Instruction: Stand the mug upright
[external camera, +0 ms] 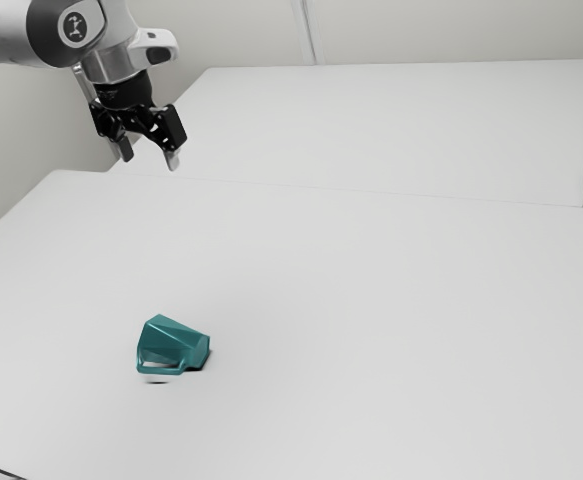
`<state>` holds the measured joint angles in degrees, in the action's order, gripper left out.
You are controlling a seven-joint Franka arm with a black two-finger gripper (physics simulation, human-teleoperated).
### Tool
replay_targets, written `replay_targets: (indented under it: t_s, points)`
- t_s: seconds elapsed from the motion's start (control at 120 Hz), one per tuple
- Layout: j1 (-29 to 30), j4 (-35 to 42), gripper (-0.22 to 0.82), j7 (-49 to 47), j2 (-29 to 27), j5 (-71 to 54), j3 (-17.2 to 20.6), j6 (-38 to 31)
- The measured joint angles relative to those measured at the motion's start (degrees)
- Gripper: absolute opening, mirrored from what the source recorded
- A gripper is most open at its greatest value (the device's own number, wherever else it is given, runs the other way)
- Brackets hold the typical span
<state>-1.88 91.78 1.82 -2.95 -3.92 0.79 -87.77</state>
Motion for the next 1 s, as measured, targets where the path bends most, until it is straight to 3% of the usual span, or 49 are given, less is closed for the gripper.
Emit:
replay_targets:
  t_s: [0.233, 0.433, 0.733, 1.0]
  points:
    - [-0.2, 2.5, 0.60, 0.0, -1.9, 0.5, -0.1, -1.1]
    - [4.6, 6.0, 0.60, -0.1, -4.7, 2.7, -0.1, -2.3]
    - [11.8, 17.9, 0.60, 3.6, -11.8, 8.8, 0.0, -8.4]
    - [18.0, 28.9, 0.60, 12.5, -15.8, 16.7, -0.1, -15.6]
